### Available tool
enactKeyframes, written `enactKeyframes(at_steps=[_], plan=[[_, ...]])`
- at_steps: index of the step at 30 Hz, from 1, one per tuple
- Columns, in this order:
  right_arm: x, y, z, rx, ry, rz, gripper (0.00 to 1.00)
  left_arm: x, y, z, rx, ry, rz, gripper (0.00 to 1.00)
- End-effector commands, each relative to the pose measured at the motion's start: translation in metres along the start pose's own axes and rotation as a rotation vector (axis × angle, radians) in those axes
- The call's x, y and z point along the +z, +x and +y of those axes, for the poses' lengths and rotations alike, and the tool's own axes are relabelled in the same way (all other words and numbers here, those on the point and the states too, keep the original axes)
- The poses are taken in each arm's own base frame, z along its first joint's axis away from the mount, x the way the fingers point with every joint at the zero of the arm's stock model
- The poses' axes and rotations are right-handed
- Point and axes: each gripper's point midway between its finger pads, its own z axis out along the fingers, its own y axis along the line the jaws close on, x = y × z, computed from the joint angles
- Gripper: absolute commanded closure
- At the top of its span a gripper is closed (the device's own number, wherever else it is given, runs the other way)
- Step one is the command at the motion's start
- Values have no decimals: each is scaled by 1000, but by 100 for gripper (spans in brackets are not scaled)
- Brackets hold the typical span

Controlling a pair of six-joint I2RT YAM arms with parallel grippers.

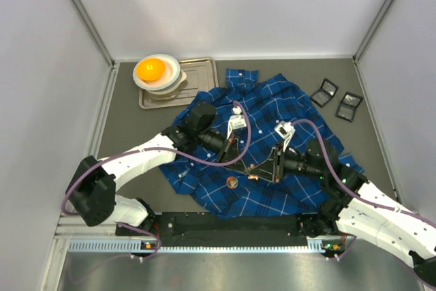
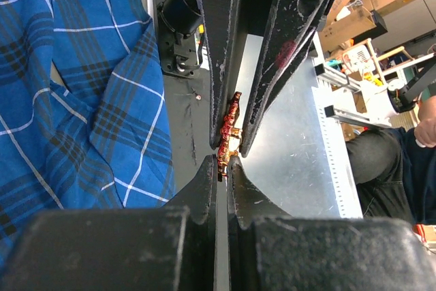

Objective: Remove the brooch from the garment

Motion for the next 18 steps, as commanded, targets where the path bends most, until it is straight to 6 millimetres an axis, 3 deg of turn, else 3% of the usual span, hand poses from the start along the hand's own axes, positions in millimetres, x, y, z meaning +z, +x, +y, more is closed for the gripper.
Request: enactKeyframes(at_steps=[1,9,12,13,14,16,18], plan=[[2,-21,10,-48,-2,-74,83,1,-13,-11,61,71,-29,100],[4,-20,11,-49,-9,-80,82,0,-14,-11,68,71,-33,100],[0,-20,12,-45,-11,-93,67,-1,-13,-7,69,52,-32,100],[-4,-22,14,-48,-13,-111,55,-1,-12,-5,61,41,-28,100],[-7,-24,9,-46,18,-128,50,-1,-14,-2,73,23,-34,100],[-13,-21,4,-47,52,-127,41,-2,-12,1,73,0,-24,100],[-17,-24,3,-52,80,-131,39,-3,-12,8,94,-42,-27,100]])
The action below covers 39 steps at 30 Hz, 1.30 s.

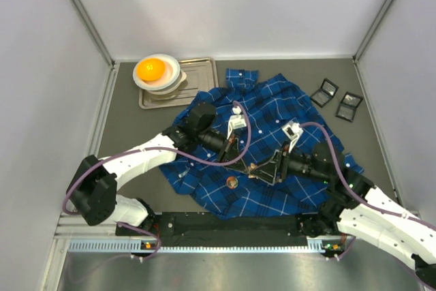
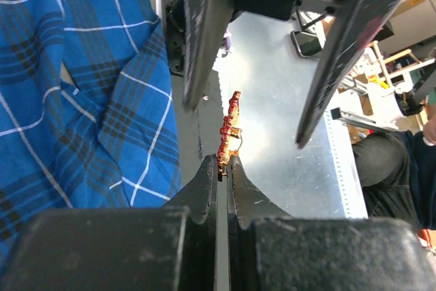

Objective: Remove the brooch from the garment

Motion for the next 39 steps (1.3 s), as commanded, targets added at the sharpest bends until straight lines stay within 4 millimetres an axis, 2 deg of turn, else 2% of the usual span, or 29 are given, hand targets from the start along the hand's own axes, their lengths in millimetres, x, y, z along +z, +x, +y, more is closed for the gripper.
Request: enactKeyframes(at_steps=[1,2,3,5,6,8,10,11,12,13,14,15,16,17,18,19,20,21,22,24,30,34,39], plan=[[-13,-9,-3,-19,73,-24,39,-4,-12,7,116,-79,-21,100],[-15,-17,-4,-14,105,-45,39,-6,-6,15,104,-147,-1,100],[-17,-18,-8,1,135,-42,39,-11,-9,35,152,-268,-7,100],[-21,-21,-17,69,228,-39,37,-20,-12,44,209,-383,-20,100],[-21,-22,-21,98,263,-36,37,-29,-19,58,245,-500,-40,100],[-21,-28,-23,212,327,-51,37,-36,-23,56,338,-568,-62,100],[-11,-29,-23,321,353,-42,37,-52,-34,60,421,-687,-115,100],[-9,-38,-18,351,348,-59,37,-55,-36,59,448,-724,-129,100],[-1,-38,-21,392,374,-47,37,-59,-39,58,497,-753,-133,100],[3,-42,-19,461,384,-56,38,-70,-45,58,538,-827,-163,100],[5,-53,-11,492,376,-75,39,-68,-44,52,579,-837,-161,100],[12,-54,-13,544,399,-68,41,-74,-48,46,657,-860,-158,100],[14,-59,-11,557,398,-76,43,-79,-45,48,690,-904,-147,100],[14,-71,-5,565,390,-100,44,-76,-42,44,735,-900,-134,100],[15,-76,-6,578,403,-122,44,-83,-45,39,815,-924,-129,100],[18,-80,-6,631,409,-143,45,-79,-38,38,863,-923,-122,100],[19,-82,-8,666,422,-160,46,-90,-41,41,889,-1001,-133,100],[22,-83,-8,746,426,-174,48,-94,-42,35,955,-1021,-132,100],[26,-79,-10,784,434,-166,52,-90,-36,34,977,-1017,-124,100],[32,-78,-9,847,433,-160,55,-95,-39,30,999,-1044,-137,100],[46,-70,-7,949,429,-117,64,-102,-39,31,1020,-1101,-119,100],[51,-62,-9,995,430,-106,66,-104,-39,32,1028,-1116,-112,100],[69,-59,-10,1009,412,-78,66,-102,-39,30,1040,-1112,-110,100]])
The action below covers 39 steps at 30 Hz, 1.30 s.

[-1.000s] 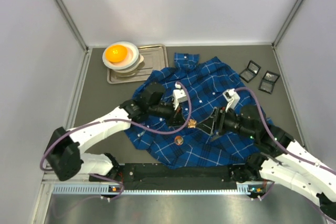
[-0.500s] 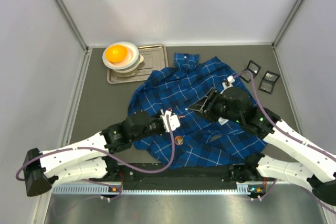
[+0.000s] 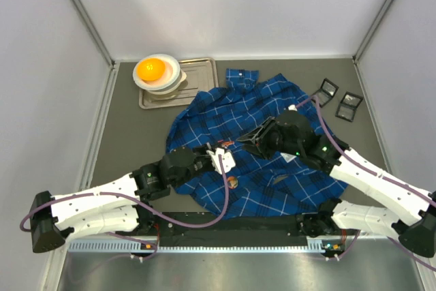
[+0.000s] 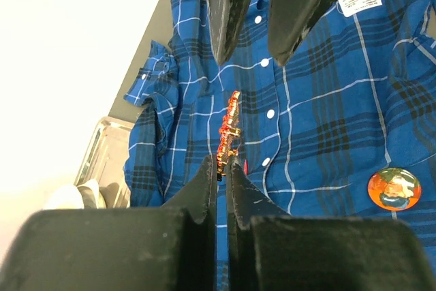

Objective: Remove the brooch from the garment

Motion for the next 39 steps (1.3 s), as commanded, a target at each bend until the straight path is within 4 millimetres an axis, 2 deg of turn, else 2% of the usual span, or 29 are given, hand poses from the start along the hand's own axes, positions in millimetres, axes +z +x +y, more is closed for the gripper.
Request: enactKeyframes(at_steps=[1,6,10,18,33,38,39], plan=[[13,15,13,26,-33,65,66,-3,-16,13,5,-64,-58,100],[24,22,14,39,-33,91,69,-5,-18,14,11,-67,-62,100],[28,23,16,39,-43,91,78,-6,-19,14,14,-69,-66,100],[32,23,1,79,-18,89,80,-6,-19,12,21,-66,-65,100],[42,19,1,123,-20,65,84,-9,-23,9,28,-59,-79,100],[43,18,-1,129,-20,62,100,-9,-24,6,27,-50,-84,100],[43,16,-3,131,-17,52,100,-9,-24,5,26,-42,-81,100]])
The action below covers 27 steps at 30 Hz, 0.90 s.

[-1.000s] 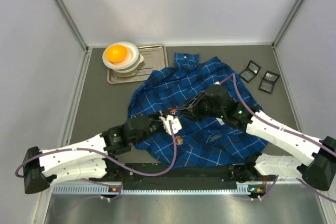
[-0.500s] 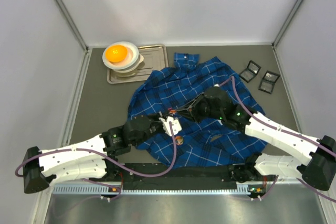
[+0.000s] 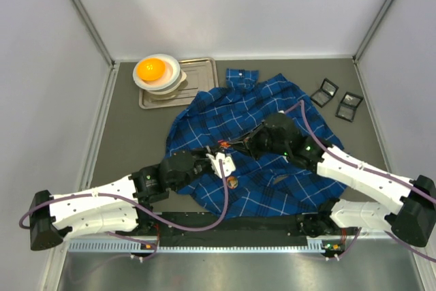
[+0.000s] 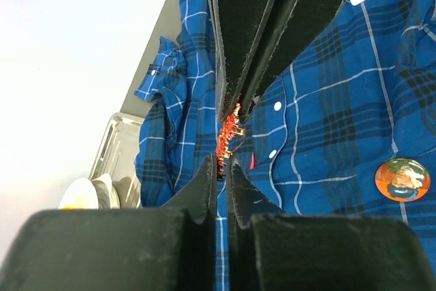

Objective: Remove the brooch from the garment

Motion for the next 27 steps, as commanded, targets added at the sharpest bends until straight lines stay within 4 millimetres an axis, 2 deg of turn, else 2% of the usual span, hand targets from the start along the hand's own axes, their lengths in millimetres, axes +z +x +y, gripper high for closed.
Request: enactKeyframes(at_steps=[1,2,3,5,10,11,13,14,15,16,17,18,19,20,21,22,24,25,27], plan=[[4,-1,-4,-6,-11,-19,100,-2,-24,7,-33,-18,-91,100],[0,-3,0,-6,-34,-28,100,-2,-27,7,-39,-17,-93,100],[1,-7,-6,-11,-34,-48,100,-1,-25,5,-42,-5,-87,92],[-4,-10,4,-37,-101,-67,100,-2,-28,5,-53,4,-91,84],[-14,-33,-5,-80,-134,-115,100,-8,-31,5,-104,6,-110,71],[-12,-41,-17,-97,-116,-135,100,-10,-32,6,-118,4,-115,69],[-19,-61,-22,-95,-122,-164,100,-14,-37,7,-146,7,-141,66],[-17,-70,-41,-108,-91,-174,100,-15,-38,8,-153,10,-147,64],[-20,-85,-43,-107,-107,-194,100,-15,-40,8,-162,11,-151,63],[-27,-92,-44,-125,-123,-211,100,-16,-40,8,-181,11,-152,62],[-27,-100,-61,-172,-98,-224,100,-16,-43,11,-193,6,-157,61],[-34,-117,-67,-163,-96,-262,100,-16,-44,12,-203,6,-160,61],[-41,-123,-73,-179,-102,-282,100,-14,-44,10,-216,12,-154,60],[-42,-133,-91,-210,-69,-299,100,-13,-41,9,-218,21,-135,57],[-46,-134,-96,-232,-77,-279,100,-12,-41,8,-222,26,-129,55],[-53,-154,-108,-209,-44,-333,100,-10,-40,7,-229,30,-122,54],[-64,-165,-118,-273,-19,-361,100,-9,-40,8,-236,30,-113,46],[-73,-183,-122,-262,-11,-415,100,-8,-39,6,-241,31,-105,46],[-85,-197,-125,-293,-9,-448,100,-8,-39,11,-252,7,-105,45]])
